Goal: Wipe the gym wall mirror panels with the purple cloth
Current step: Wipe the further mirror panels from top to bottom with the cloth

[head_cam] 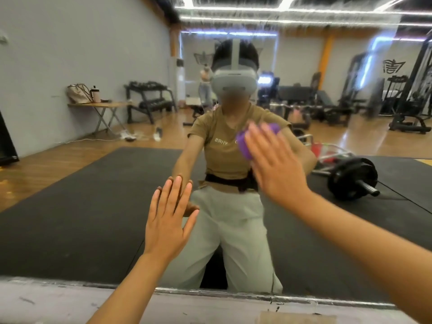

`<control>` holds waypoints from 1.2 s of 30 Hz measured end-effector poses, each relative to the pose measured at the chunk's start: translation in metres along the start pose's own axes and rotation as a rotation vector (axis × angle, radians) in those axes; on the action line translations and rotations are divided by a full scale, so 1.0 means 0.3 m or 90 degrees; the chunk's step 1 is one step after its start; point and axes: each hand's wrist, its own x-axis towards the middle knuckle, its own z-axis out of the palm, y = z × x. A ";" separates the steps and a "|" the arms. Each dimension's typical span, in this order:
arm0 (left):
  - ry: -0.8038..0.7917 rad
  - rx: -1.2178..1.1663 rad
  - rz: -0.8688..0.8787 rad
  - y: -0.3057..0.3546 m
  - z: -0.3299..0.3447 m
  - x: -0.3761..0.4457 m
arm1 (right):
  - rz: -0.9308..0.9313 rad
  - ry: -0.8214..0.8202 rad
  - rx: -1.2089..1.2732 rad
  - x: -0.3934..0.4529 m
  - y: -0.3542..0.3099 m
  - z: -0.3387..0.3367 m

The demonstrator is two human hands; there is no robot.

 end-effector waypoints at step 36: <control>-0.102 0.026 -0.084 -0.132 -0.063 -0.031 | 0.048 0.050 0.029 0.130 -0.199 0.087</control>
